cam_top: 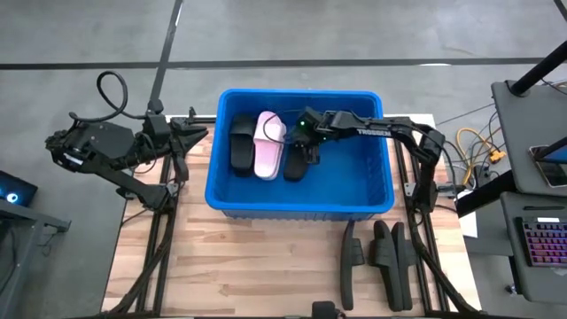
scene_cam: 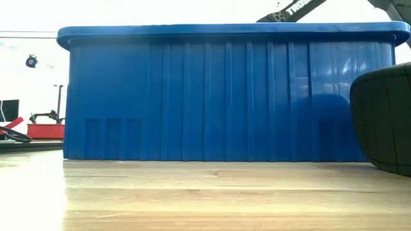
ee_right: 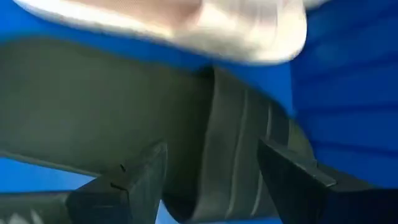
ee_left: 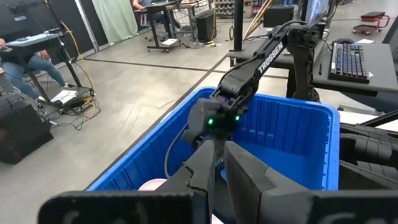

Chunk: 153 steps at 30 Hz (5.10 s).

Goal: Pick and place slides into bin
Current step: Put the black slipper into the blue container

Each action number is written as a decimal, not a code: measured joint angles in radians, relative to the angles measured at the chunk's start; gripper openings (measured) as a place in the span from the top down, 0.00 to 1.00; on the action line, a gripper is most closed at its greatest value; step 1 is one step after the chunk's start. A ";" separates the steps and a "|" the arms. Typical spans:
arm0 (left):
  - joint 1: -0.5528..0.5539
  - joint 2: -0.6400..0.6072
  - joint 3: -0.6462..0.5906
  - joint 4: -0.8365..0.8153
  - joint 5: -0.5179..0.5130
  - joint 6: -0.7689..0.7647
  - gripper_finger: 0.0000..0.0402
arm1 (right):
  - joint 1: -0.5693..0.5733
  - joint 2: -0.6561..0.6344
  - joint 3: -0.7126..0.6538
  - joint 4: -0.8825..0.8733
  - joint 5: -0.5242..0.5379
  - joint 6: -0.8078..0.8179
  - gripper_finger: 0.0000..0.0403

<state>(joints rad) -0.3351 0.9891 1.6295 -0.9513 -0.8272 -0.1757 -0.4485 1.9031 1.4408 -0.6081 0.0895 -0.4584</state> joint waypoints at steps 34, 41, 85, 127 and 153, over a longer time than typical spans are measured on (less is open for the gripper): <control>0.000 0.005 -0.002 -0.001 0.001 0.000 0.94 | 0.042 0.069 -0.001 0.159 0.140 -0.203 0.97; 0.000 0.004 -0.005 -0.001 0.001 0.000 0.94 | 0.043 0.073 -0.043 0.261 0.170 -0.234 0.97; 0.000 0.013 -0.017 0.002 0.000 -0.005 0.94 | 0.020 0.070 -0.106 0.357 0.300 -0.124 0.67; 0.000 0.036 -0.017 0.001 0.007 -0.027 0.94 | 0.052 0.049 0.341 -0.239 -0.043 0.228 0.26; 0.000 0.032 -0.018 0.000 0.008 0.032 0.94 | 0.766 -0.459 0.335 -0.752 0.323 1.177 0.35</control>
<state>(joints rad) -0.3351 1.0207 1.6119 -0.9512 -0.8196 -0.1435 0.3174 1.4440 1.7755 -1.3601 0.4128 0.7182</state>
